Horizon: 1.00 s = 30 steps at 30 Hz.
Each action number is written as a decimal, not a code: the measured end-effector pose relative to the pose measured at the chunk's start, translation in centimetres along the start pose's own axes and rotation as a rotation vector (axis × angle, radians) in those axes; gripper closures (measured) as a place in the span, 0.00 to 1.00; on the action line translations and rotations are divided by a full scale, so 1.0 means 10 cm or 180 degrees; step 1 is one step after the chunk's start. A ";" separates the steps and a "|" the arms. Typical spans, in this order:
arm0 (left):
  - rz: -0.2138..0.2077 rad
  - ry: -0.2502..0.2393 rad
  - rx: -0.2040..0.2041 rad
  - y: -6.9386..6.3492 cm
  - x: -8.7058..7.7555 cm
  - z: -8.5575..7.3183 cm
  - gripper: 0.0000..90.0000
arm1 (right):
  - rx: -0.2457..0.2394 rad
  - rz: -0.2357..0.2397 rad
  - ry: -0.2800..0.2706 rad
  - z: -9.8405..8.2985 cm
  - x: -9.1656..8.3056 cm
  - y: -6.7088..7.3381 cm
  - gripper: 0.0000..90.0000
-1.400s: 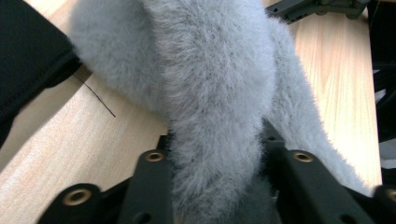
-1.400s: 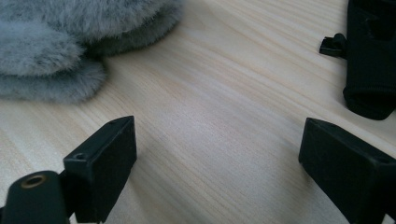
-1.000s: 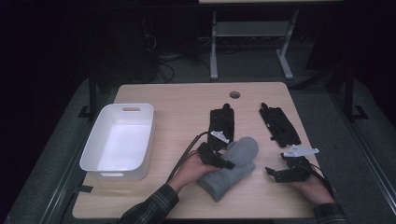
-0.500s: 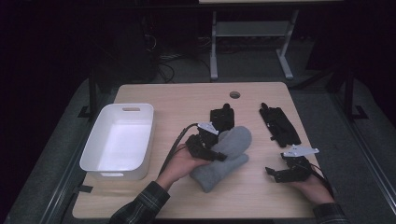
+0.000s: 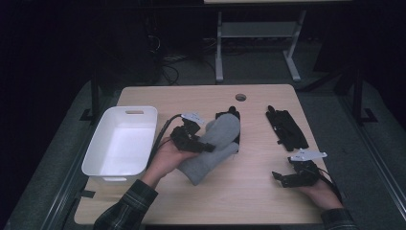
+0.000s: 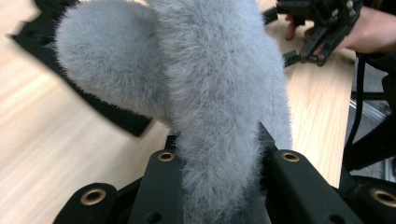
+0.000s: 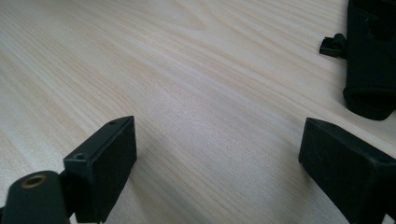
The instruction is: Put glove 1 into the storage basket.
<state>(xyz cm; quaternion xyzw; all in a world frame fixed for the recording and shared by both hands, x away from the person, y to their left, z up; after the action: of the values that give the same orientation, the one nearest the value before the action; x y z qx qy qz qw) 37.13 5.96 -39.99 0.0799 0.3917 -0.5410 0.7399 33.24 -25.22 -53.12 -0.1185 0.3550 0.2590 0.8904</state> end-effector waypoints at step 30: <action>0.0672 -0.0386 -0.0476 0.58 -1.45 -0.22 0.80 | 0.0006 -0.0004 -0.0001 0.00 0.00 0.00 0.12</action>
<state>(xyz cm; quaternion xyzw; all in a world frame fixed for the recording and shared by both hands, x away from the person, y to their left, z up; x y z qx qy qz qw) 39.53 20.16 -33.62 0.0325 0.3750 -0.4333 0.8189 33.27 -25.20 -53.13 -0.1179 0.3550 0.2581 0.8907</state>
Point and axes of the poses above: each handheld gripper's, and its own axes: x roughly forward along the jaws, z roughly out of its top, y roughly to its left, the point moved 7 cm from there along x, roughly forward along the jaws, and after that the axes turned 5 degrees about -z, right-handed, at the moved point
